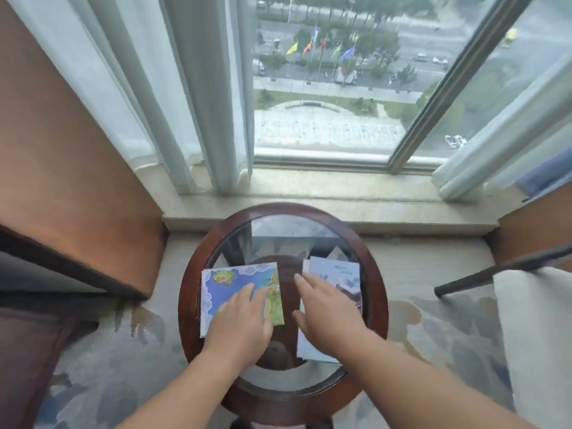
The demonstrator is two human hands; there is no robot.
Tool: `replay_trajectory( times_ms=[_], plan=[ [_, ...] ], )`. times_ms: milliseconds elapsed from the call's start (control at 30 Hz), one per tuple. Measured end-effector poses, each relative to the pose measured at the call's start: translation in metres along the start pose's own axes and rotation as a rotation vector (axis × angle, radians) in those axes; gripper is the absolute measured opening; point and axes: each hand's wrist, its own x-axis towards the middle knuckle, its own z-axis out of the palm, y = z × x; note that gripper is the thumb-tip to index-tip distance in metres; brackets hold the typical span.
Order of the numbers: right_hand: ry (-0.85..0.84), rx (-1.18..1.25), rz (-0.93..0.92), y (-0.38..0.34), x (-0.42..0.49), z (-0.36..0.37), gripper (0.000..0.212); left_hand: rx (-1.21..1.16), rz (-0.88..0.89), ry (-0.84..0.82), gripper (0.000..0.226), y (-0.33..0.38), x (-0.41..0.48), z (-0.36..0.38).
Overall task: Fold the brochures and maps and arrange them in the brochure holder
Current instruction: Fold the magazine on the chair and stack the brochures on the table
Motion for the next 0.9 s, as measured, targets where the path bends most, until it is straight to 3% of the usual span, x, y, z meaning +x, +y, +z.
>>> replay_trajectory(
  times_ms=[133, 467, 900],
  plan=[
    [0.090, 0.114, 0.153, 0.009, -0.049, -0.040, 0.050, 0.018, 0.143, 0.028, 0.054, 0.041, -0.022, -0.033],
    [0.287, 0.166, 0.399, 0.086, -0.201, -0.112, 0.060, 0.138, 0.421, 0.095, 0.053, 0.189, -0.063, -0.077],
    [0.432, 0.206, 0.567, 0.243, -0.407, -0.134, 0.045, 0.223, 0.667, 0.157, 0.054, 0.440, -0.150, -0.009]
  ],
)
